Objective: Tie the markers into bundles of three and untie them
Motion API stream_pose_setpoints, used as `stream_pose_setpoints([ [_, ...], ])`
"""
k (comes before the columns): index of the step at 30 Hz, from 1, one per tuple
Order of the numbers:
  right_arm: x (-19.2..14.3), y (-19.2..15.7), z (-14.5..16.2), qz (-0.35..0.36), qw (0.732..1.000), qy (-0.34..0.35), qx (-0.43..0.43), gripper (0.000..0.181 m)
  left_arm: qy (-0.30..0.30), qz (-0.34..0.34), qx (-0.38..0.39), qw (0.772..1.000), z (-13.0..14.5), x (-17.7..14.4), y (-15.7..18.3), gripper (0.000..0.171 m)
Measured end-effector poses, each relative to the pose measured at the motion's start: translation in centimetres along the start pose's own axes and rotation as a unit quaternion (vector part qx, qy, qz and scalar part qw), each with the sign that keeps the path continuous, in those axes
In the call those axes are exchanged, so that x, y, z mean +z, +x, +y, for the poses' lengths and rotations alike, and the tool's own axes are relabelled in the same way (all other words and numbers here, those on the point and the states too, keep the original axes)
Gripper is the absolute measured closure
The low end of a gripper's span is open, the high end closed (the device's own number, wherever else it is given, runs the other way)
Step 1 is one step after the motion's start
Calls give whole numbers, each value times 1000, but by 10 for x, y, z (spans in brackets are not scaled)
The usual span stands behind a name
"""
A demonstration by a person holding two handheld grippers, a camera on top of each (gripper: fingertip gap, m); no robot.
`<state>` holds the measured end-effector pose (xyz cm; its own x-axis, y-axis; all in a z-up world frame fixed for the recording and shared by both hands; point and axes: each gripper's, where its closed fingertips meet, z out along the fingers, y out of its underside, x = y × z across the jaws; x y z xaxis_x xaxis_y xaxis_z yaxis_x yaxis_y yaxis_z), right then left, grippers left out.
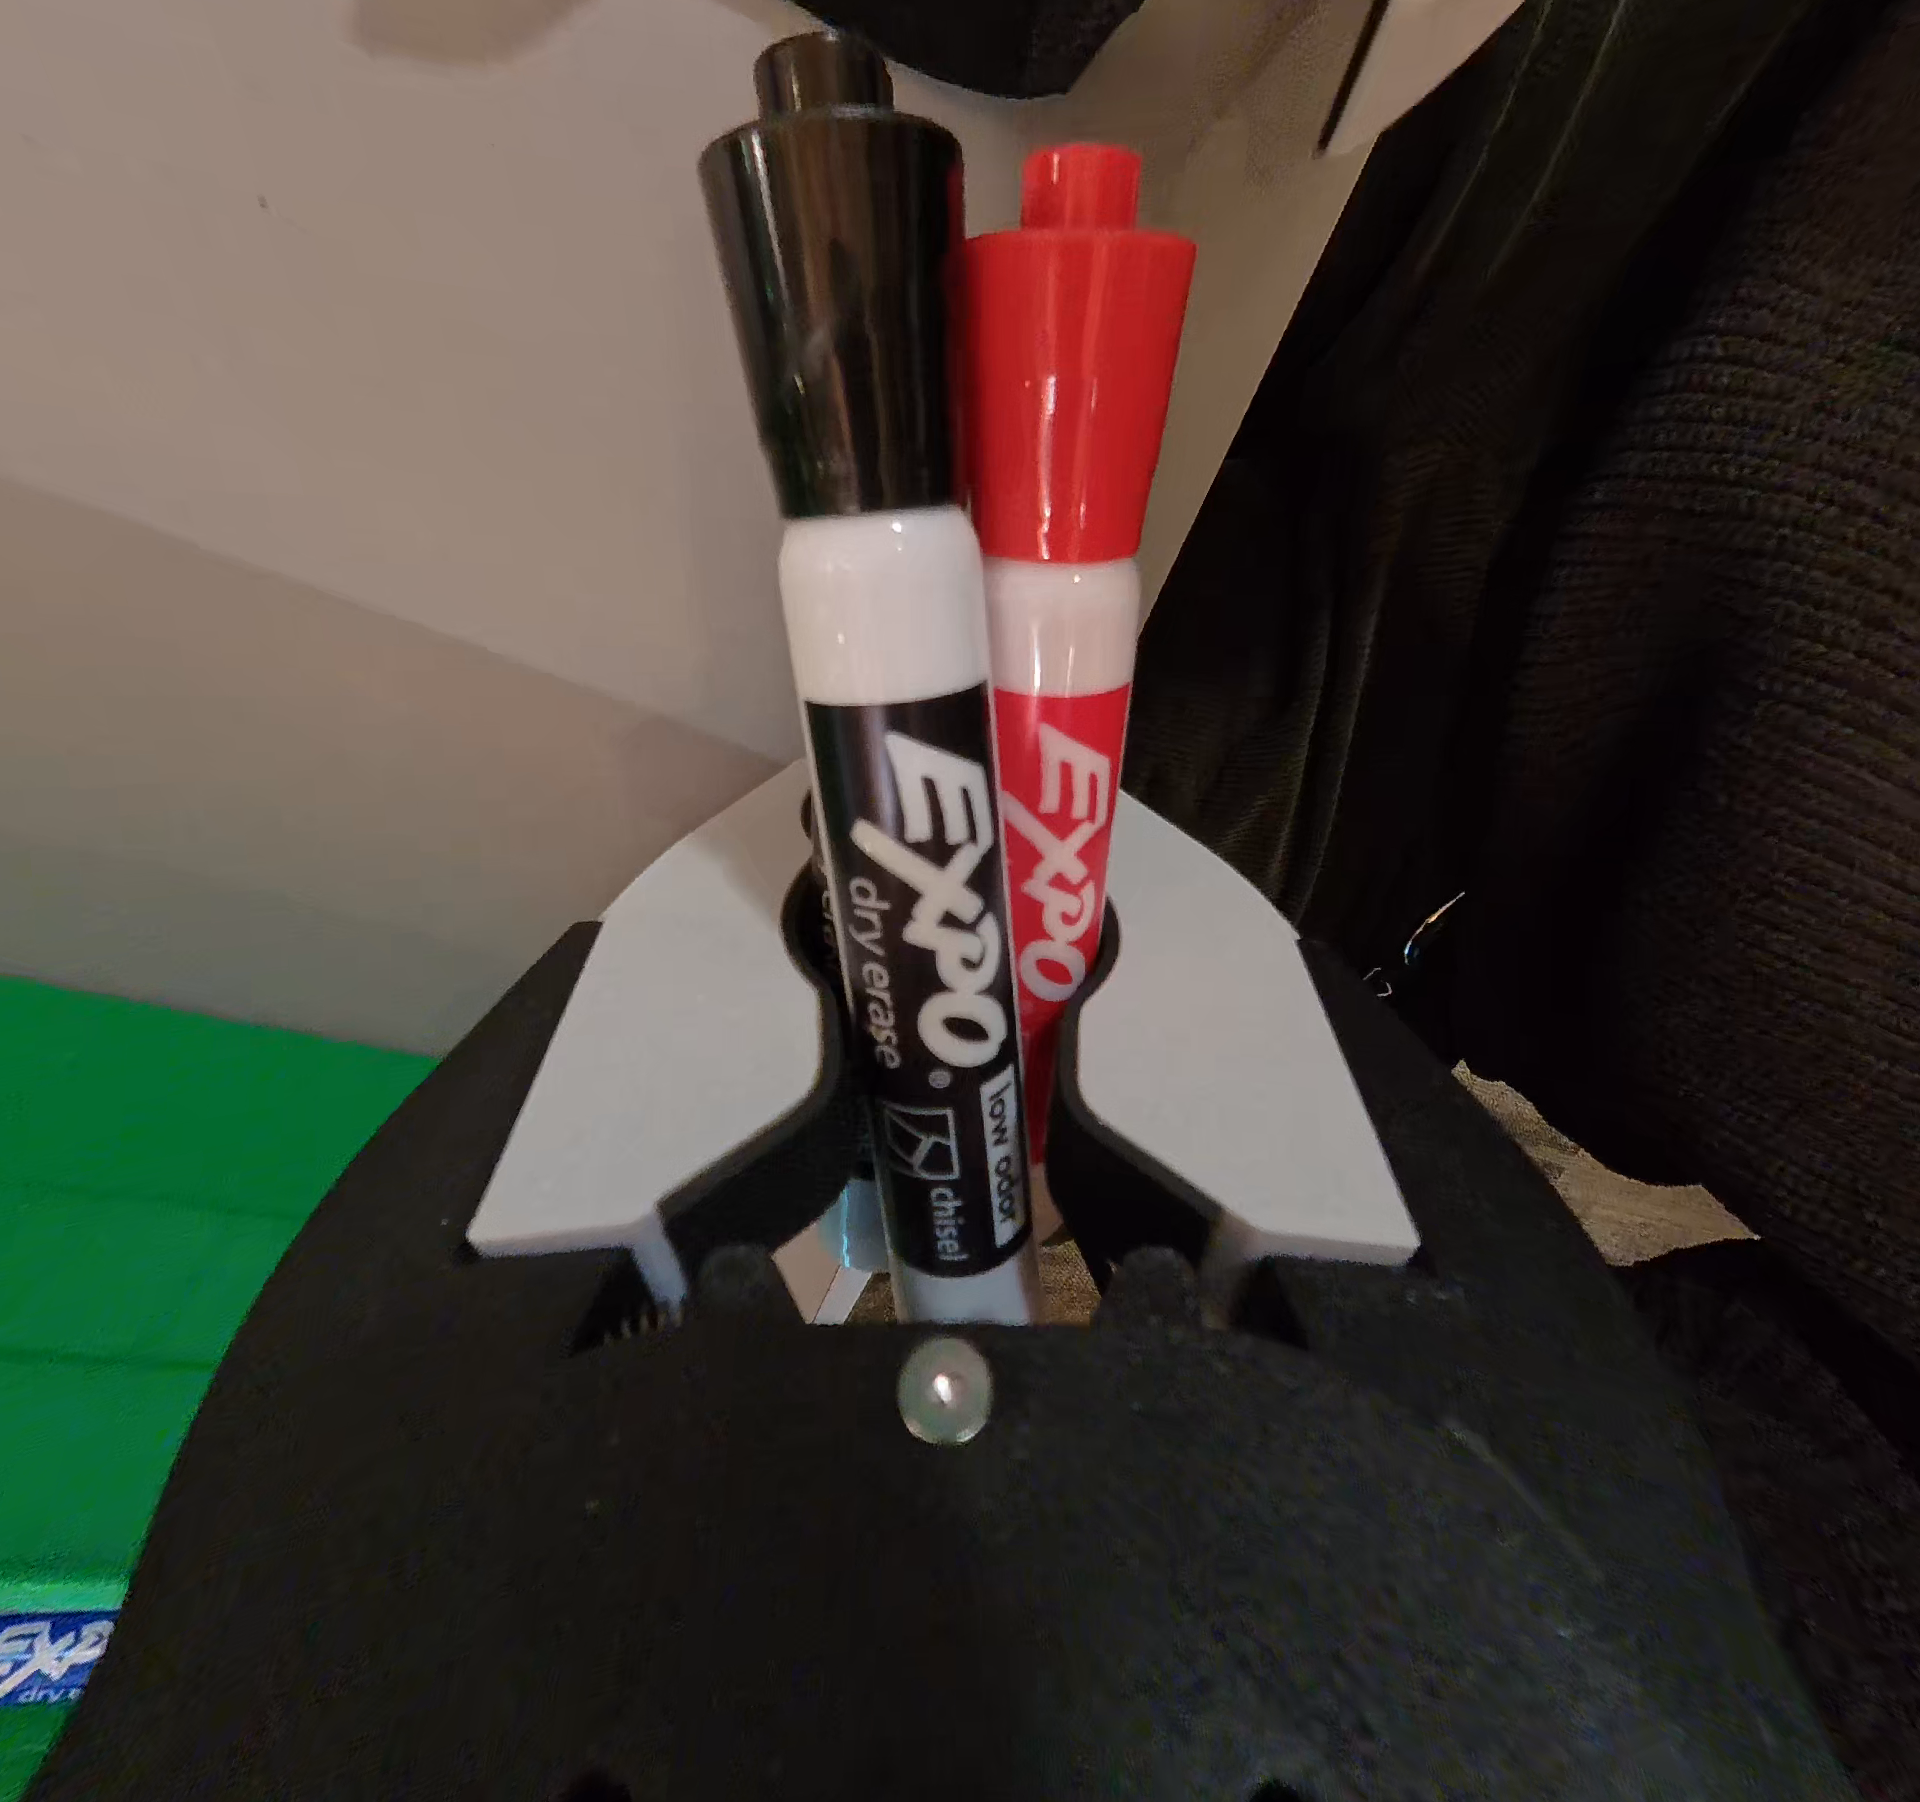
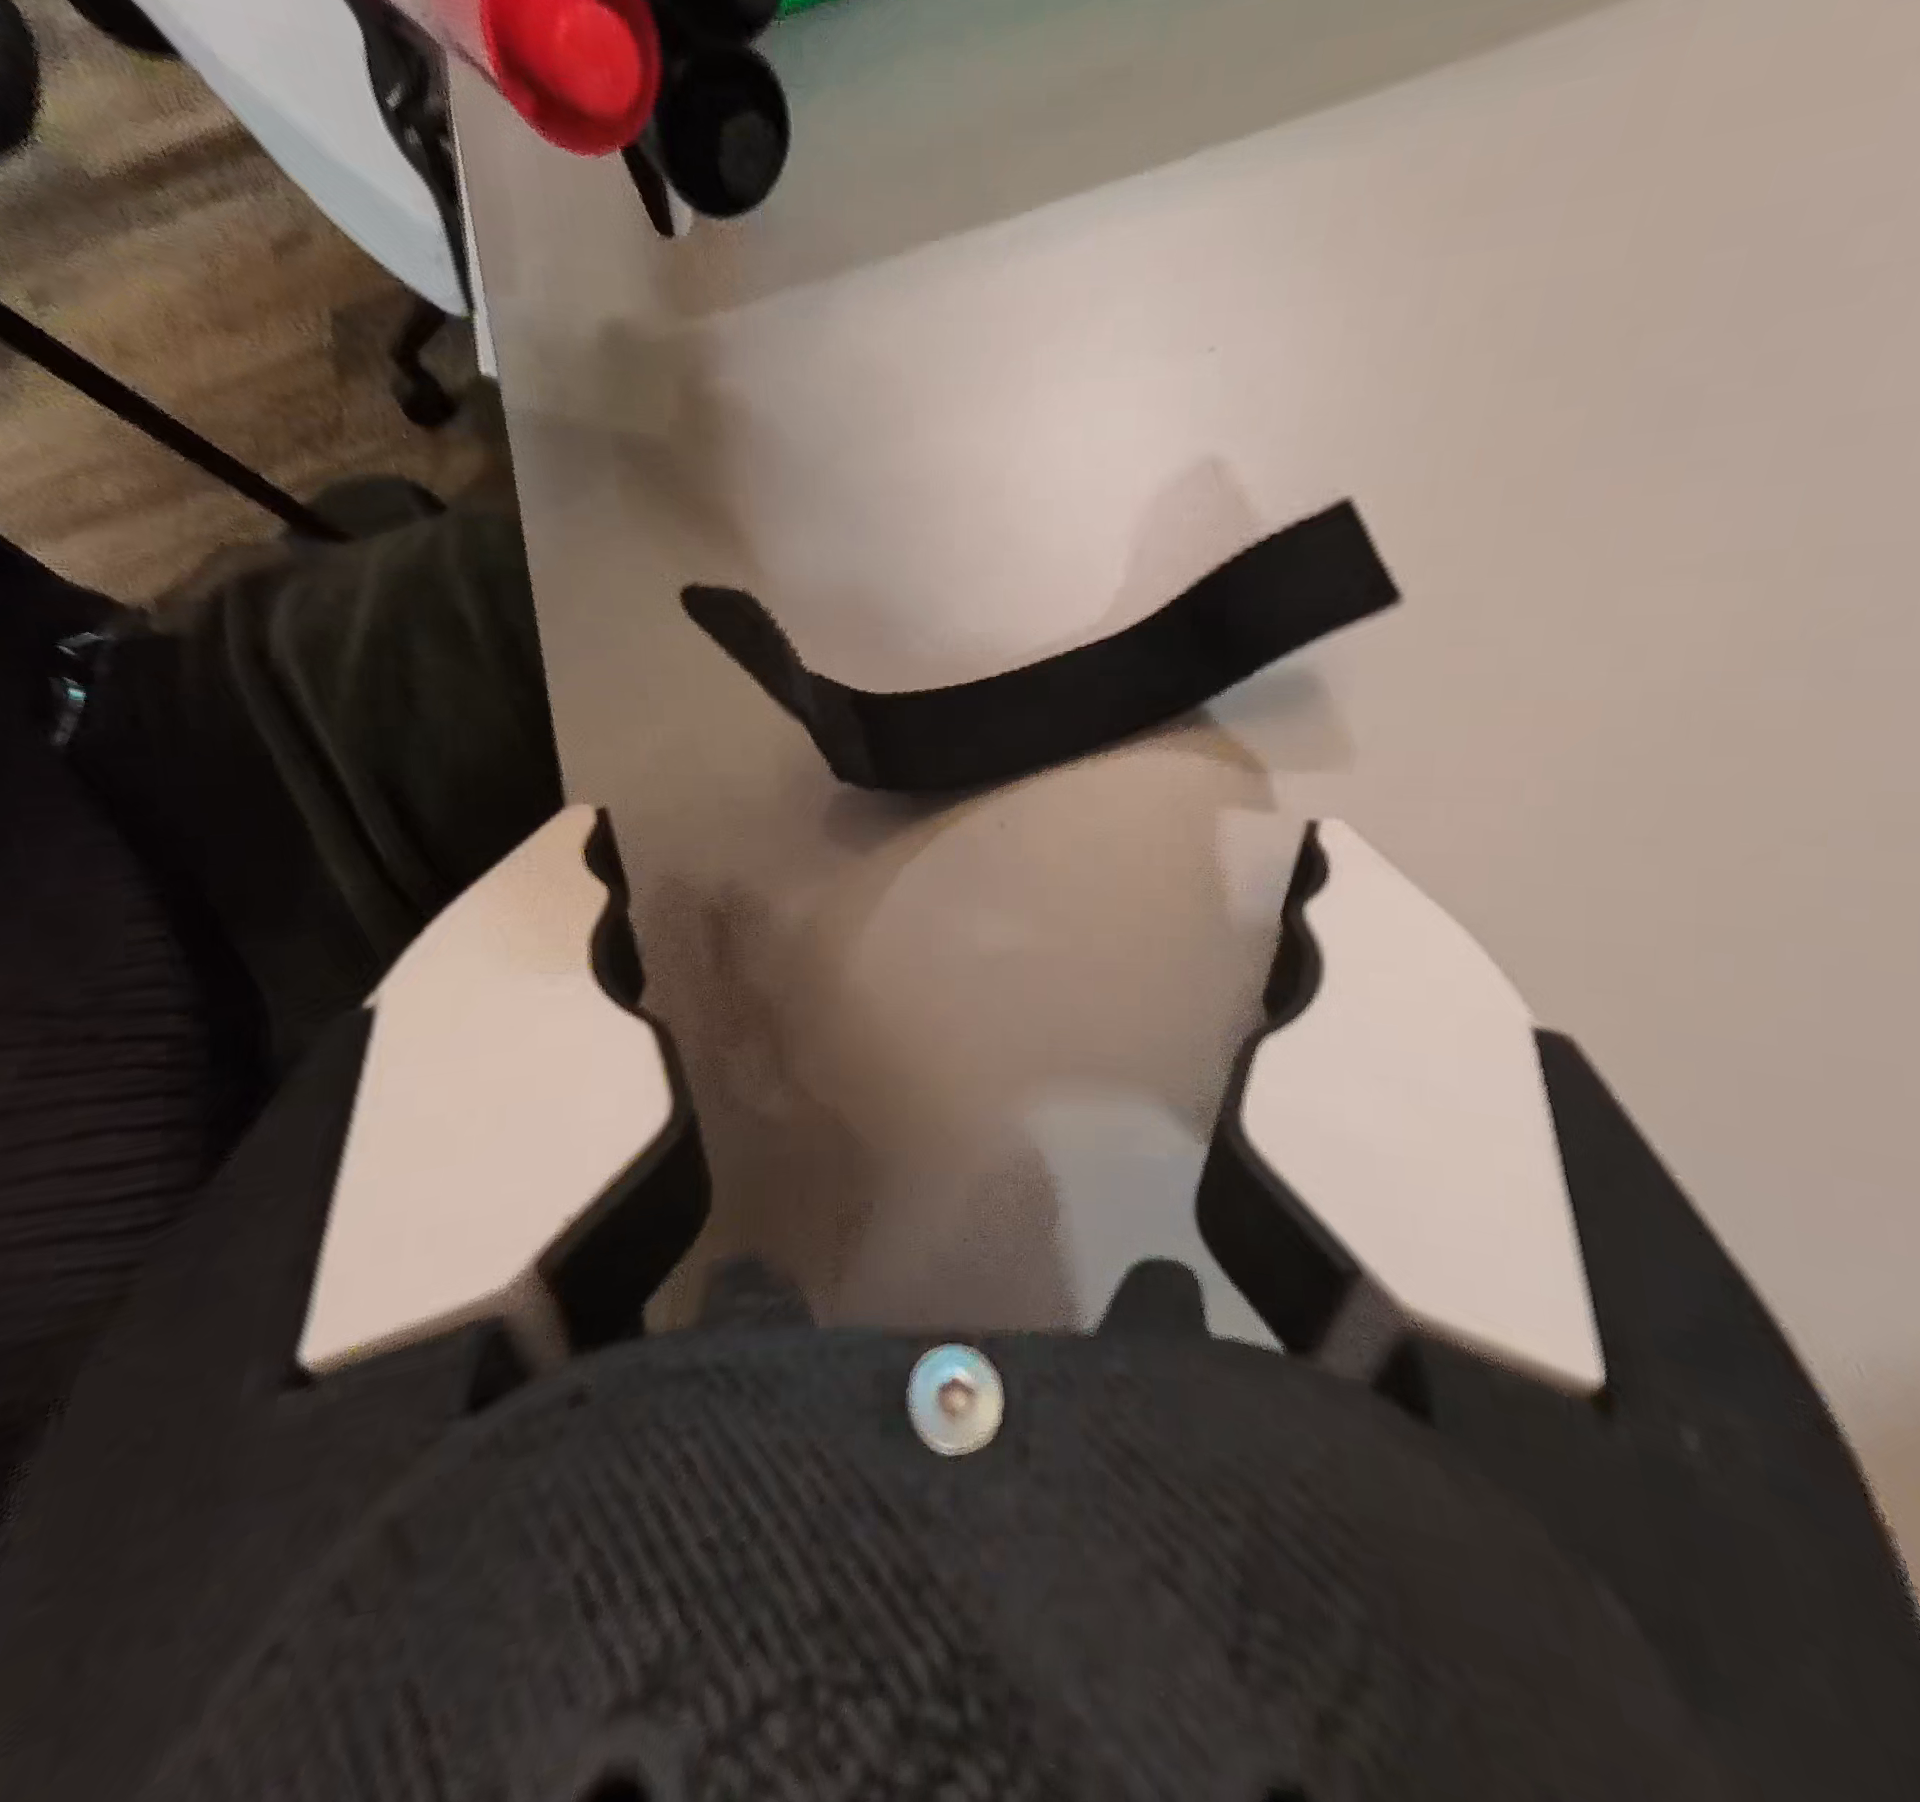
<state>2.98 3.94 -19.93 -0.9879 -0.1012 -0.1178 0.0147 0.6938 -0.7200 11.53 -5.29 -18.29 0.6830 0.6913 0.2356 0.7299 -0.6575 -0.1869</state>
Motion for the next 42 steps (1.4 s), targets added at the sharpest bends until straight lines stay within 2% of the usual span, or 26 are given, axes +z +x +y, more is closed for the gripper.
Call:
stream_pose_setpoints([
  [6, 30, 14, -10, 27, 998, -41, -43, 58, 1, -1, 3, 1000, -2, -1, 3, 128],
  [9, 34, 16, -19, -3, 999, -28, -43, 65, 1, -4, 2, 1000, -2, -2, 3, 128],
  [14, 22, 3, -30, -79, 996, 22, -38, 123, 5, 0, -2, 1000, 0, -3, 1, 128],
  [19, 17, 5, -23, -67, 996, 14, -52, 136, 3, 2, -8, 1000, 4, -1, -2, 128],
  [22, 9, 18, -14, -26, 999, -17, -41, 162, 5, 2, -7, 1000, 3, -2, -2, 128],
  [27, -29, 34, -16, 36, 998, -37, -33, 165, 8, 3, -6, 1000, 3, -3, -2, 128],
  [29, -45, 46, -18, 91, 993, -52, -46, 165, 7, 4, -6, 1000, 4, -2, -2, 128],
  [31, -58, 58, -15, 159, 979, -92, -84, 165, 6, 4, -6, 1000, 4, -2, -2, 128],
  [34, -64, 62, 3, 222, 935, -206, -184, 165, 5, 6, -5, 1000, 3, -1, -1, 128],
  [36, -58, 52, 19, 218, 901, -274, -254, 157, 3, 6, -5, 1000, 3, 0, 0, 128],
  [37, -52, 47, 27, 210, 888, -297, -281, 140, 2, 6, -5, 1000, 3, 0, 0, 128],
  [38, -47, 41, 32, 199, 880, -310, -299, 131, 2, 7, -5, 1000, 3, 0, 0, 128],
  [40, -39, 32, 30, 186, 884, -295, -312, 128, 2, 7, -5, 1000, 3, 0, 0, 128],
  [42, -40, 25, 22, 162, 910, -260, -280, 114, 3, 7, -4, 1000, 3, 0, 0, 128],
])
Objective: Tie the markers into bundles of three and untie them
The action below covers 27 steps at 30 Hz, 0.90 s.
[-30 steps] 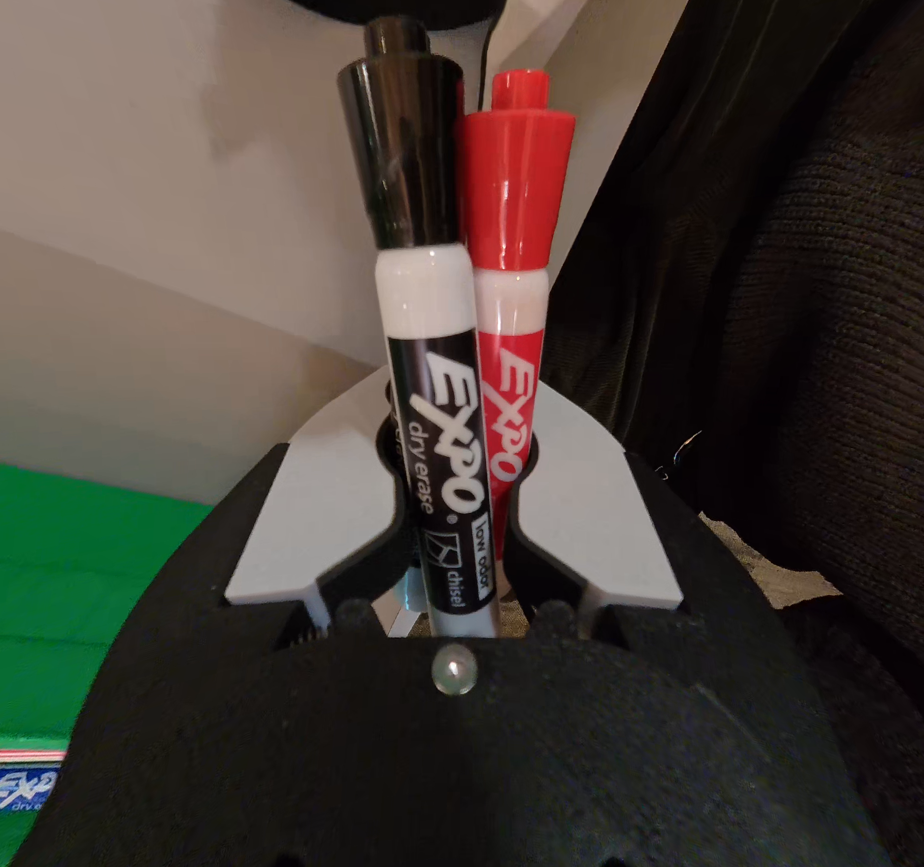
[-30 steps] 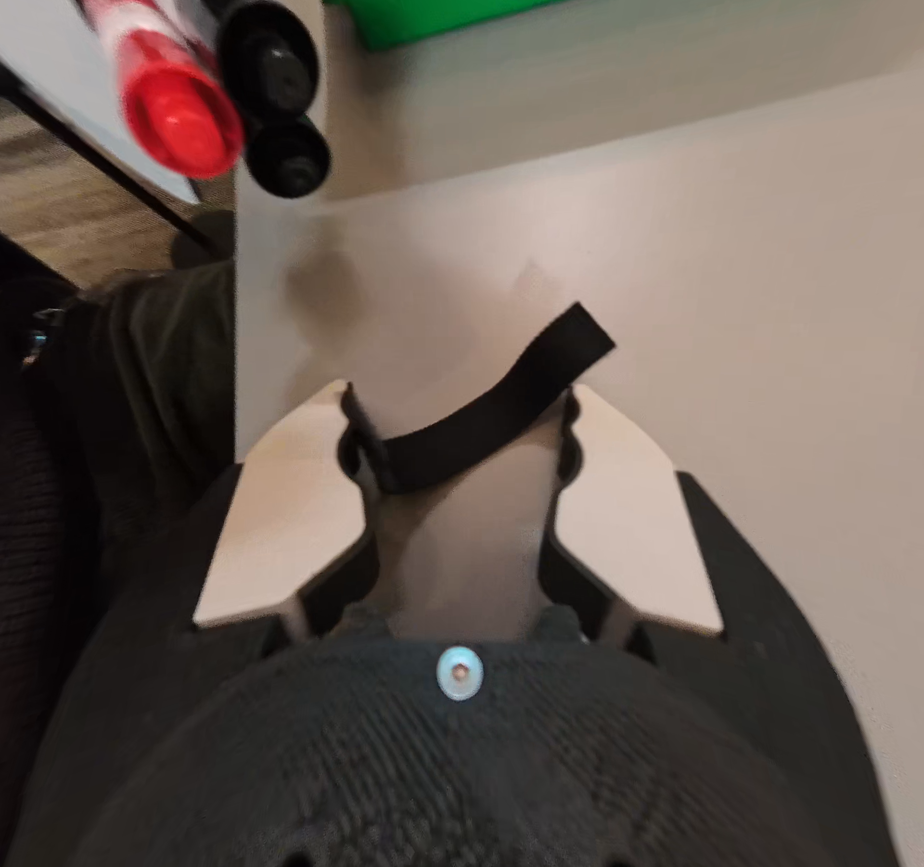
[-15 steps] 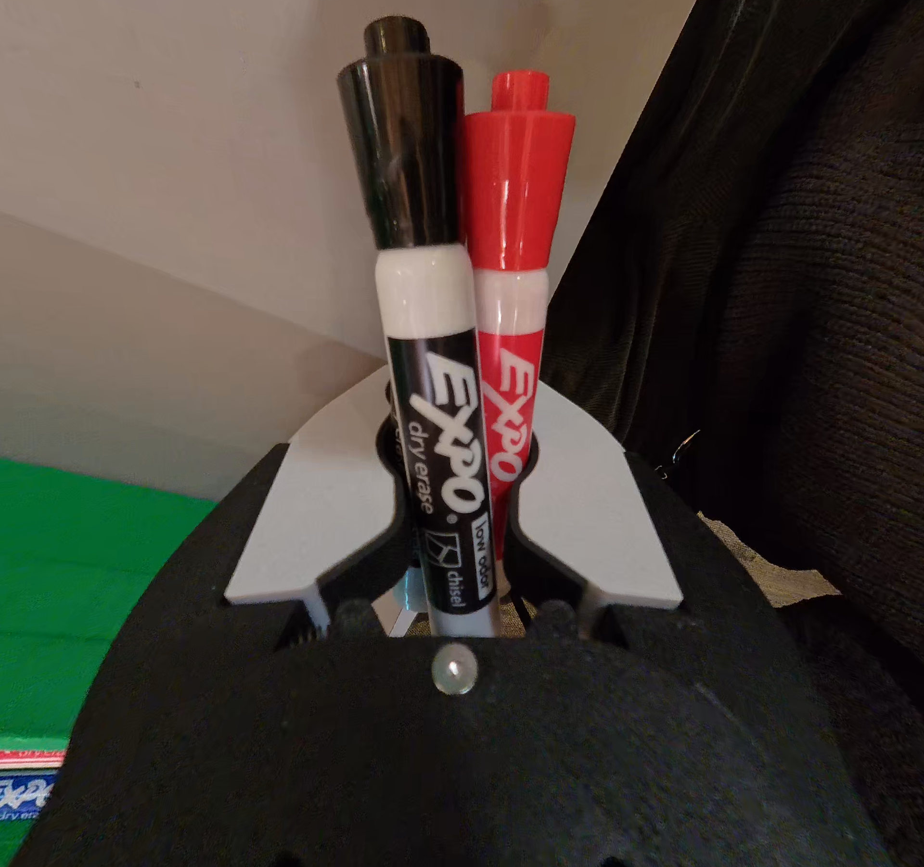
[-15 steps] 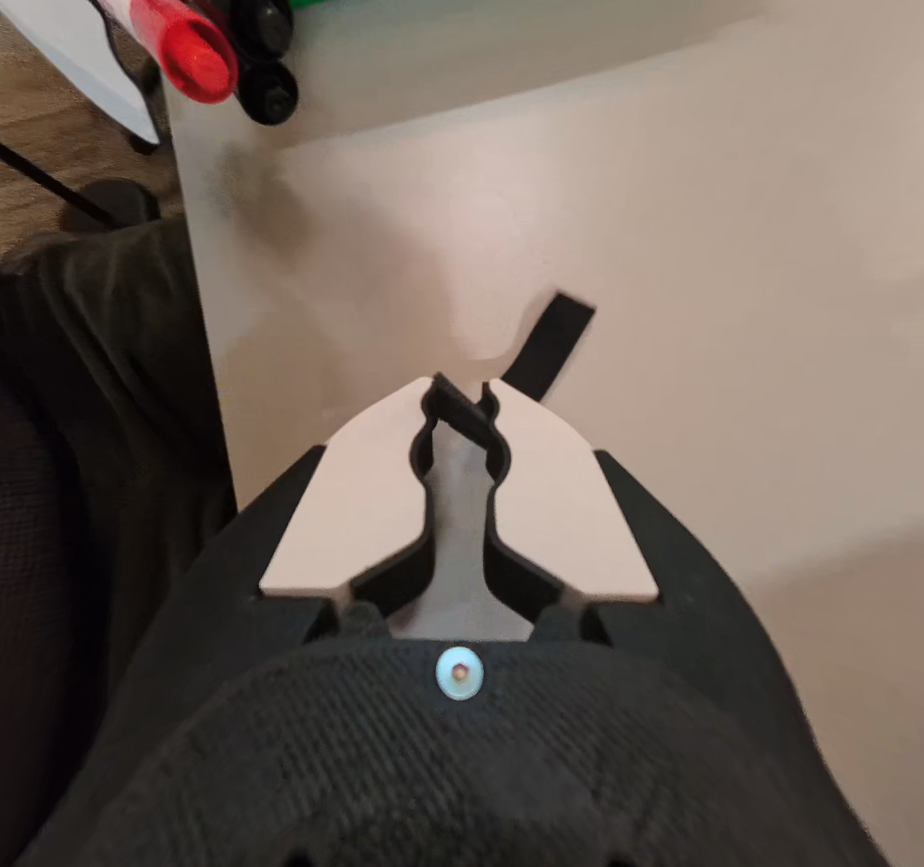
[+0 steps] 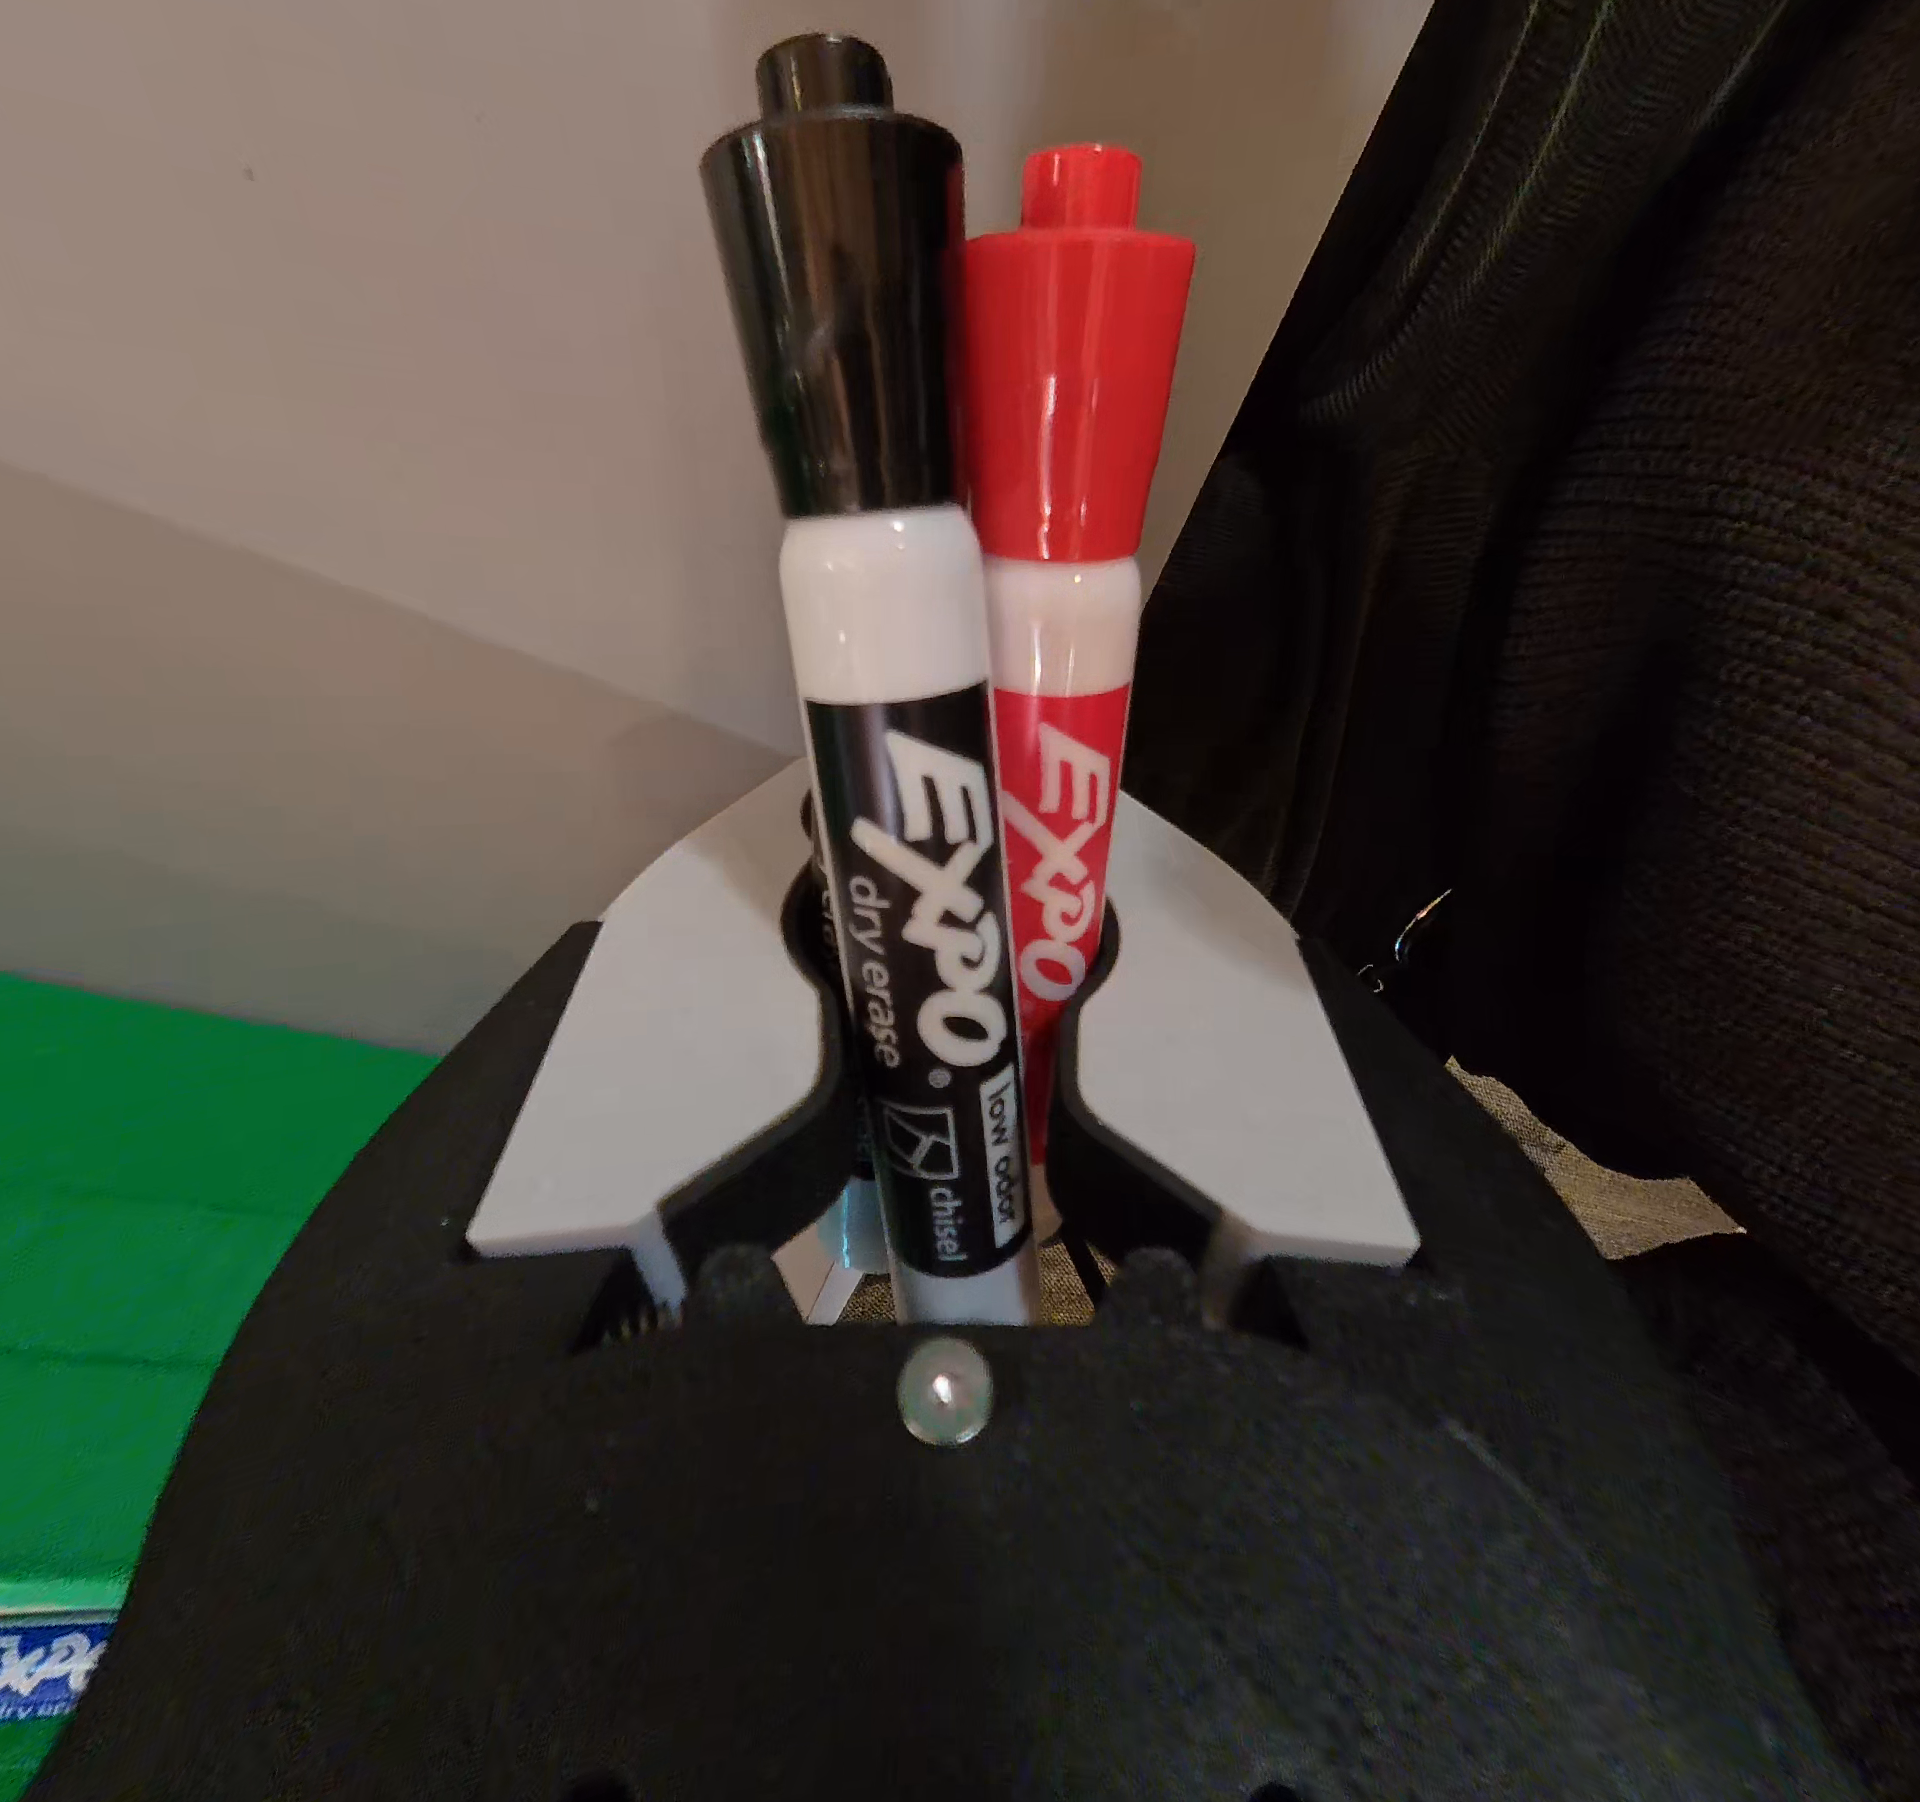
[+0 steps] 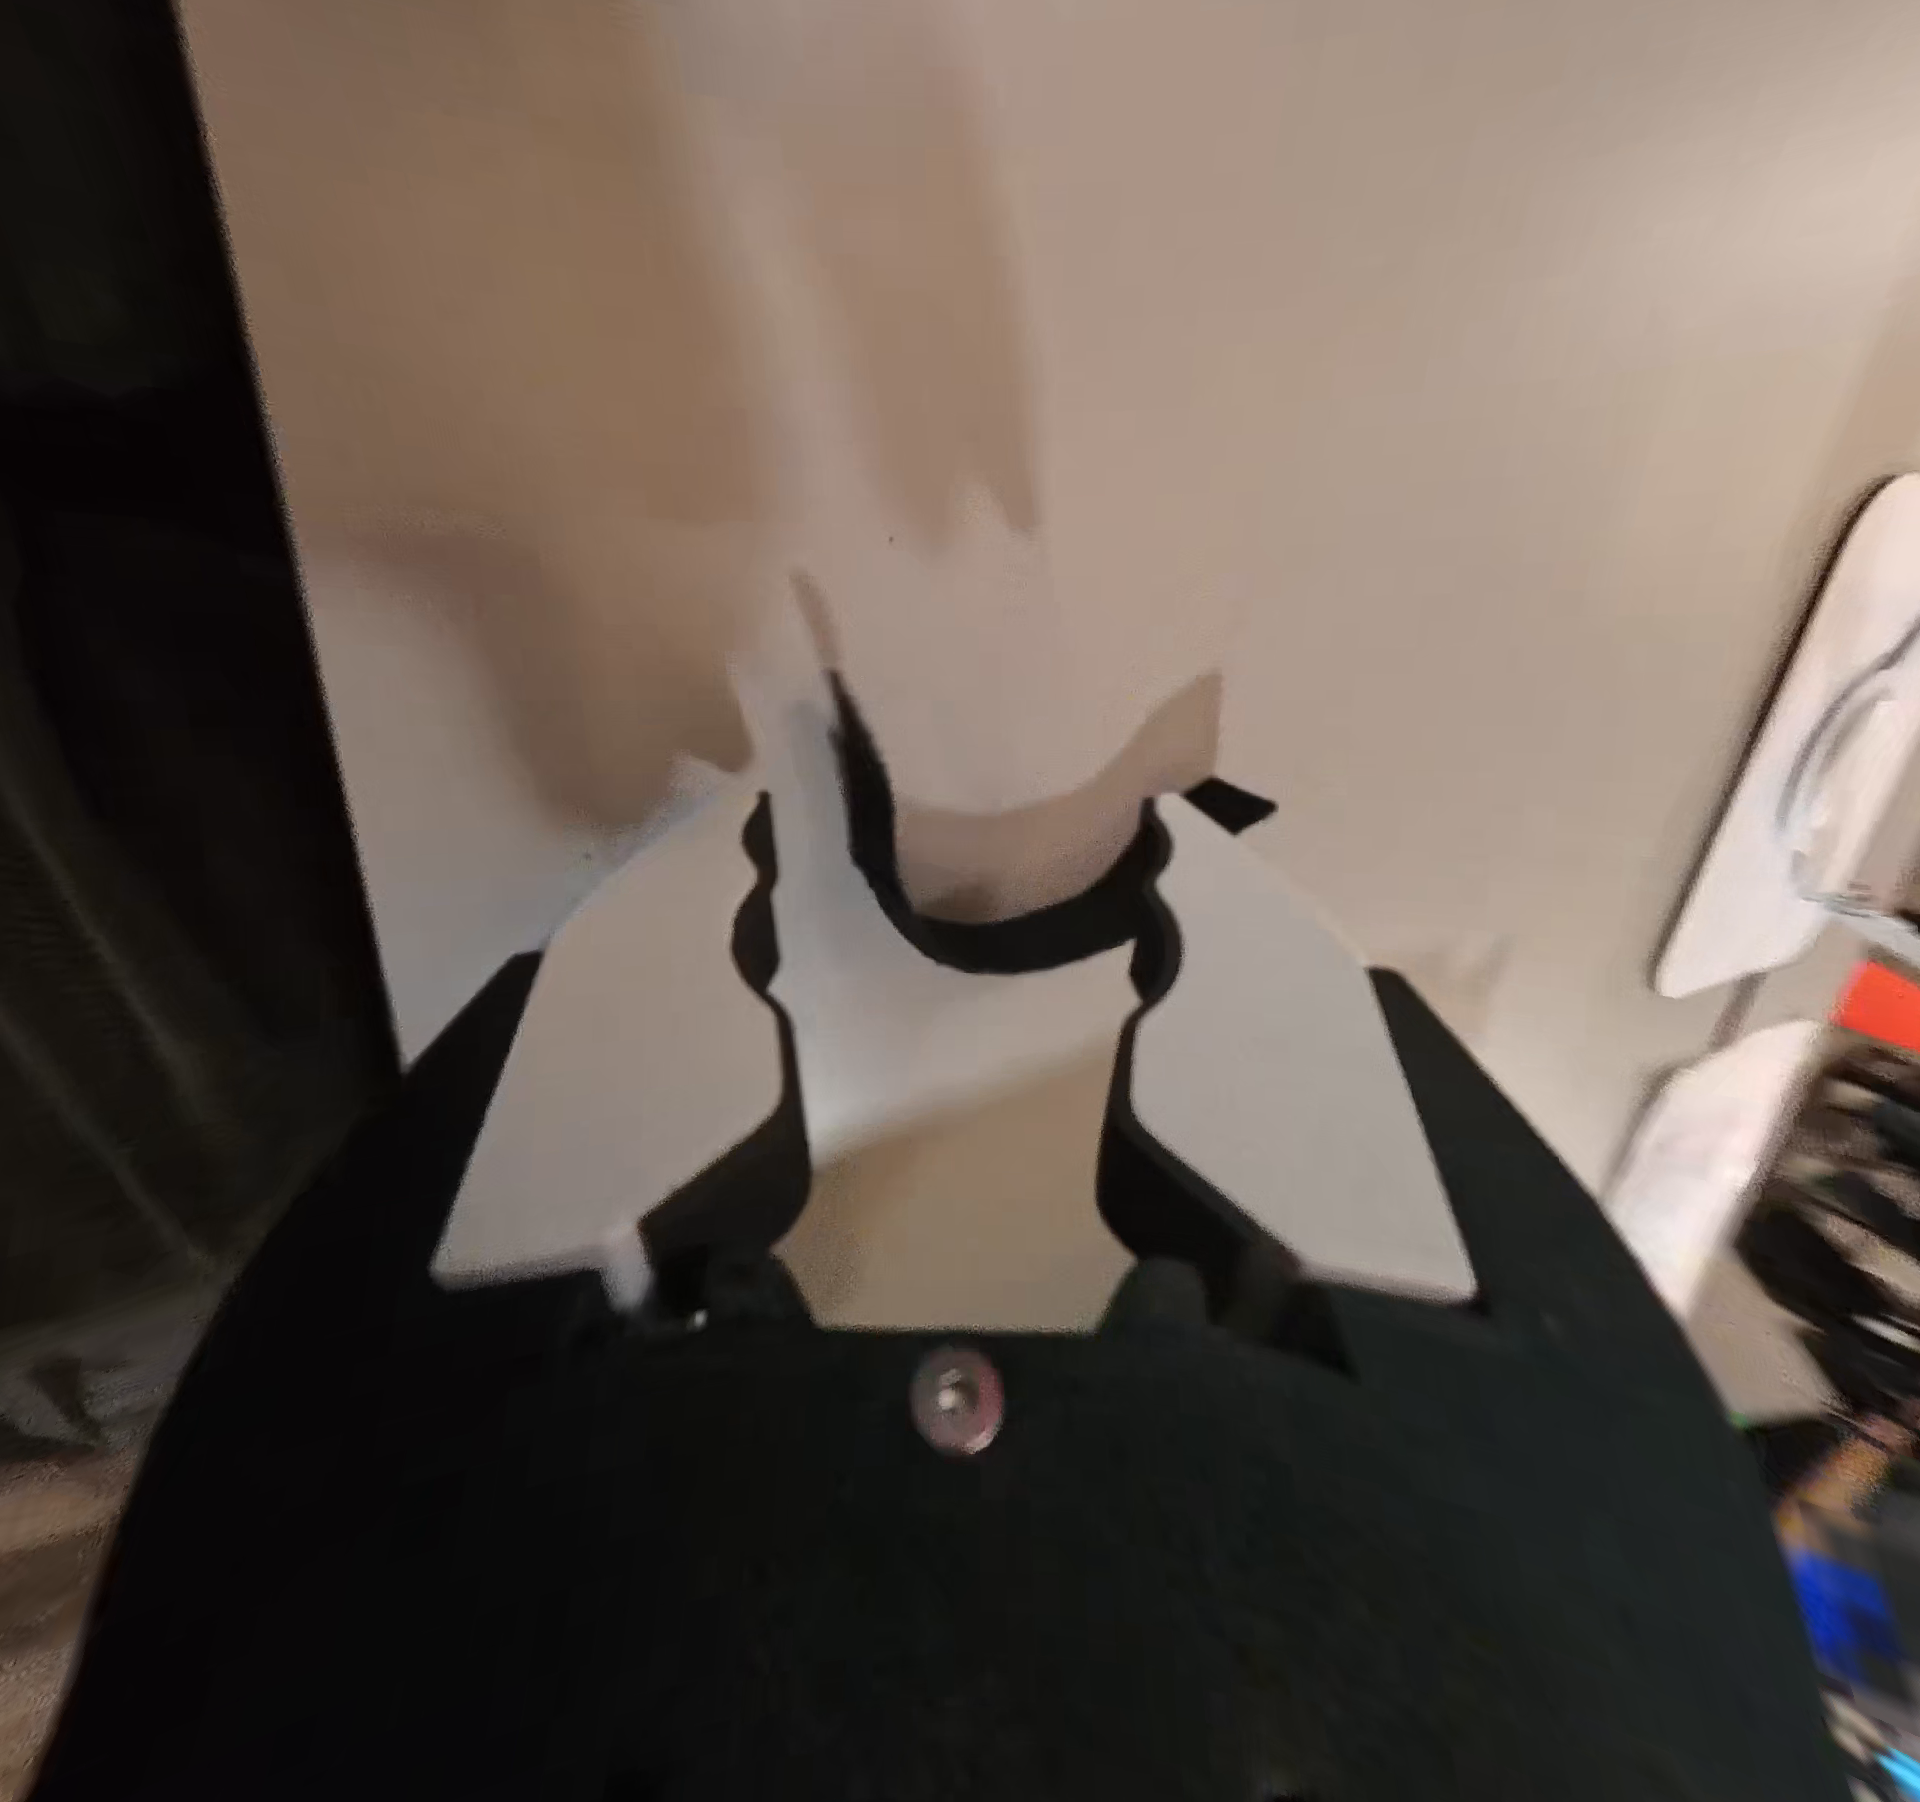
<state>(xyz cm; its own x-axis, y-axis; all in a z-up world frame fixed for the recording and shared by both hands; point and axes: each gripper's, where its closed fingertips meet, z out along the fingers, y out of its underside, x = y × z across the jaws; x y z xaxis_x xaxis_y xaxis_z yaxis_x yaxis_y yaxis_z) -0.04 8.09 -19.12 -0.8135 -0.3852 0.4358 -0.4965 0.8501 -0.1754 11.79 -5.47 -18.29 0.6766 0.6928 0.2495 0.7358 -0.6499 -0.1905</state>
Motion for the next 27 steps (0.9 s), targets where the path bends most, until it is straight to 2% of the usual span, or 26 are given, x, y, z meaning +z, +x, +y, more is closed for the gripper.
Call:
stream_pose_setpoints([
  [3, -20, 14, -7, -28, 993, 81, 85, 100, 2, 0, -1, 1000, 0, -1, -1, 128],
  [6, -34, 34, 1, -42, 974, 144, 171, 90, 1, 1, -3, 1000, 2, -1, -2, 128],
  [11, -21, 38, 10, -110, 930, 200, 288, 84, 0, 2, -5, 1000, 2, 0, -2, 128],
  [16, 13, 26, 20, -129, 942, 150, 271, 86, -2, 3, -2, 1000, 1, 1, -1, 128],
  [20, 23, 11, 13, -167, 942, 143, 252, 93, -3, 5, 0, 1000, 0, 1, 1, 128],
  [27, 22, 7, 3, -170, 942, 162, 240, 130, -6, 6, 1, 1000, 0, 3, 1, 128],
])
